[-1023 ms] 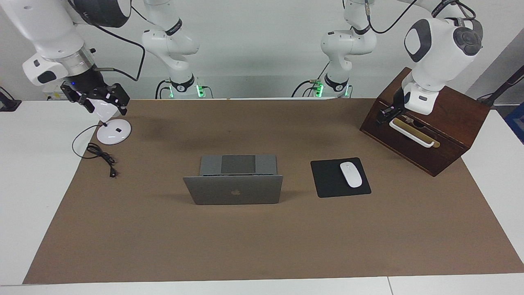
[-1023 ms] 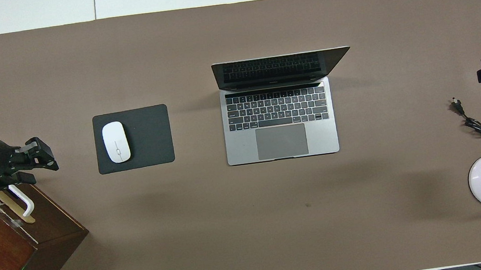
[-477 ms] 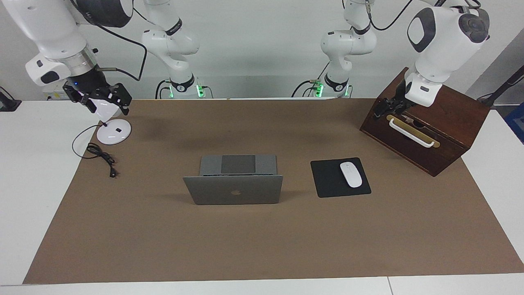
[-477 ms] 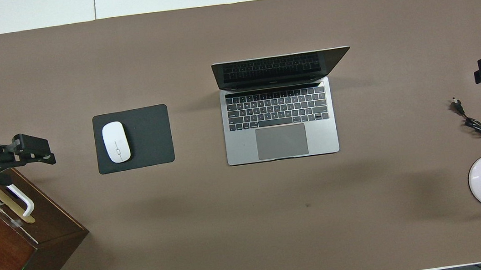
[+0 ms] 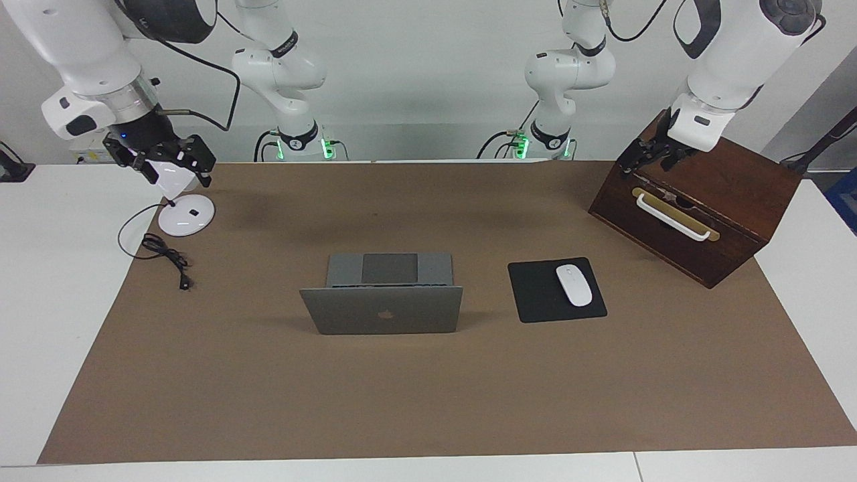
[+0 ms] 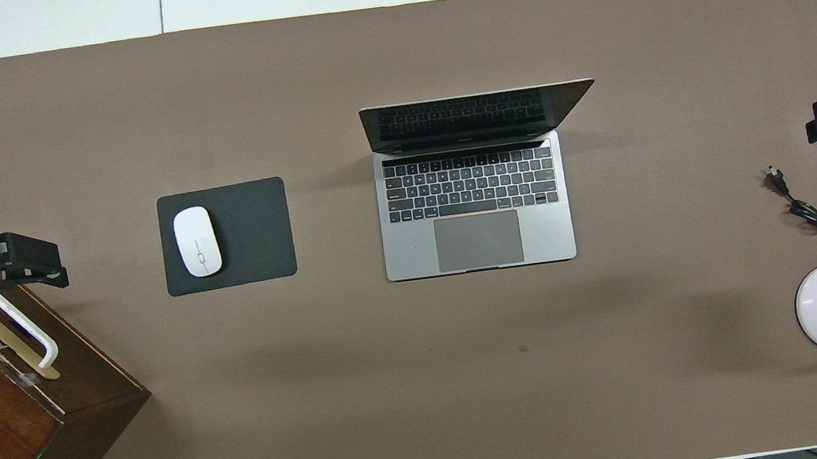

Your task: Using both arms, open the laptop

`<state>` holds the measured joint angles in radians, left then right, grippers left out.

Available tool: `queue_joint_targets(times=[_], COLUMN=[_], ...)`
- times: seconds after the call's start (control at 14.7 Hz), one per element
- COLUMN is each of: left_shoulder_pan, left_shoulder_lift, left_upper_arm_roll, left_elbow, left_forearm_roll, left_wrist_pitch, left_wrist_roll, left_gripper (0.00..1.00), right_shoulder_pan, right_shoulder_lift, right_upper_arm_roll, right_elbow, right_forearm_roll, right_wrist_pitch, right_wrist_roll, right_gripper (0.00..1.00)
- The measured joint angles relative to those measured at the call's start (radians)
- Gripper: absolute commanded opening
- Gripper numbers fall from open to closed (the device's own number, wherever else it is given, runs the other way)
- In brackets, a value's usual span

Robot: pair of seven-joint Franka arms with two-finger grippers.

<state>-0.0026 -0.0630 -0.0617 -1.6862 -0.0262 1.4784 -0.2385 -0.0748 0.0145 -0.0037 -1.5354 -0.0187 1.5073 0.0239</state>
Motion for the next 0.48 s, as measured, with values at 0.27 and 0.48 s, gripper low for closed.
queue_joint_targets(times=[0.27, 0.48], left_shoulder_pan=[0.001, 0.001], left_shoulder_lift=[0.011, 0.031], left_upper_arm_roll=[0.007, 0.020], left_elbow=[0.002, 0.007], left_forearm_roll=[0.000, 0.000], left_wrist_pitch=[0.042, 0.068], left_wrist_roll=[0.003, 0.009], left_gripper=[1.00, 1.00], right_shoulder_pan=[0.000, 0.000], right_shoulder_lift=[-0.001, -0.002], right_upper_arm_roll=[-0.001, -0.001], right_elbow=[-0.001, -0.003], right_forearm_roll=[0.000, 0.000], right_wrist_pitch=[0.000, 0.000], right_wrist_roll=[0.000, 0.000], right_gripper=[1.00, 1.00])
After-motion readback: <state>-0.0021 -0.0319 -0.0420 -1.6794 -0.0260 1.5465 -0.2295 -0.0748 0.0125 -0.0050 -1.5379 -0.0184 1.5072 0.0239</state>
